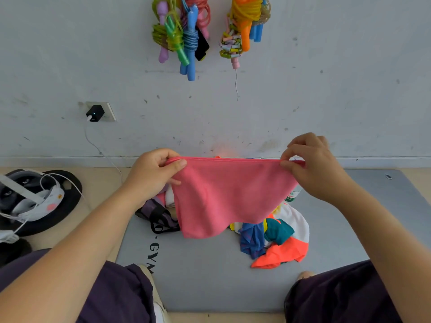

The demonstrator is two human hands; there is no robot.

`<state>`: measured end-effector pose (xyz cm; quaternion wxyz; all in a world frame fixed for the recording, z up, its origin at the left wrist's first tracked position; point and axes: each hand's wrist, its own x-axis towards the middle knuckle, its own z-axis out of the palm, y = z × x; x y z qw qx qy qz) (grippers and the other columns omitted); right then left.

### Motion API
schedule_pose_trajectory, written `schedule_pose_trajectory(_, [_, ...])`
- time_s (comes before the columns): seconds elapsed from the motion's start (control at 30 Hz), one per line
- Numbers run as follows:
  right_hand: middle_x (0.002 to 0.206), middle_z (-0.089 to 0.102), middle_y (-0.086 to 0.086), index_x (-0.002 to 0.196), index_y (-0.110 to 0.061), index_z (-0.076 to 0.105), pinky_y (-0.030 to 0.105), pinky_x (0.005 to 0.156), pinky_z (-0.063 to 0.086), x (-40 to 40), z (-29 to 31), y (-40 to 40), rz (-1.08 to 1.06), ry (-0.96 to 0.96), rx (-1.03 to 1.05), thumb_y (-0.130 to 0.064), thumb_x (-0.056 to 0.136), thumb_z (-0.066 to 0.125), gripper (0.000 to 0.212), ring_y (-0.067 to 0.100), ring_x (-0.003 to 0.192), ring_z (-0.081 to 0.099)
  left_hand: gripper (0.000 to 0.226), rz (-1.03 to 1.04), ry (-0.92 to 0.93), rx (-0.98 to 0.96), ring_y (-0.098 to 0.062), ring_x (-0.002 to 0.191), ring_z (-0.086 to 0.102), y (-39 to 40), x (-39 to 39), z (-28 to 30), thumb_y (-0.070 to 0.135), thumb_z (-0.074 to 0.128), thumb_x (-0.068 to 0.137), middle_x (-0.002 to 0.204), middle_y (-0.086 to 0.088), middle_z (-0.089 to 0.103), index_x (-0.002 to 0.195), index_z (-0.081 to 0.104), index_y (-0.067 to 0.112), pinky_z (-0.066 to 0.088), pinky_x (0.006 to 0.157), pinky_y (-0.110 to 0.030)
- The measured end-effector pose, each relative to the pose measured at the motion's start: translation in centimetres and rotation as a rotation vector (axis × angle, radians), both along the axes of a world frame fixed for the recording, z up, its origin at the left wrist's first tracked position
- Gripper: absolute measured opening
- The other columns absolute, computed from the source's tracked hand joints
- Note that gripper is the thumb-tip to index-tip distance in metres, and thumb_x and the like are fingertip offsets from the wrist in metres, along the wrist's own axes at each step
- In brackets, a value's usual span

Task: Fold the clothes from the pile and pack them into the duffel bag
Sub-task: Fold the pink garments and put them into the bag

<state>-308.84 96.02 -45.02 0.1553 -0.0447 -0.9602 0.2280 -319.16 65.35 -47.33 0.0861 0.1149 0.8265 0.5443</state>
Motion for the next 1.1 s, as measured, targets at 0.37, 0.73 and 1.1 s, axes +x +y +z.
schedule_pose_trajectory(0.37, [0.083,0.065,0.002,0.085,-0.016,0.063,0.033,0.073,0.047,0.3,0.0,0.9,-0.094,-0.133,-0.225,-0.014,0.09,0.064,0.005,0.023,0.082,0.06,0.009,0.101,0.178,-0.086,-0.004,0.085,0.066,-0.7,-0.4,-0.1,0.026,0.069,0.089,0.083,0.017,0.072,0.082,0.072,0.026,0.05,0.082,-0.026])
schedule_pose_trajectory(0.73, [0.067,0.066,0.011,0.075,-0.01,0.065,0.04,0.063,0.053,0.3,0.1,0.7,-0.154,-0.163,-0.538,-0.028,0.08,0.078,0.023,0.02,0.053,0.059,0.016,0.265,0.241,-0.083,-0.001,0.057,0.053,-0.8,-0.8,-0.2,0.034,0.075,0.083,0.063,0.011,0.063,0.074,0.07,0.021,0.042,0.058,-0.023])
schedule_pose_trajectory(1.1, [0.084,0.073,0.019,0.102,-0.005,0.061,0.035,0.069,0.06,2.0,0.9,-4.9,0.379,-0.498,-0.811,-0.001,0.095,0.056,0.01,0.033,0.076,0.073,0.016,0.007,-0.185,0.225,-0.015,0.059,0.066,4.2,2.7,0.4,0.008,0.074,0.083,0.076,-0.007,0.066,0.091,0.065,-0.002,0.057,0.059,-0.021])
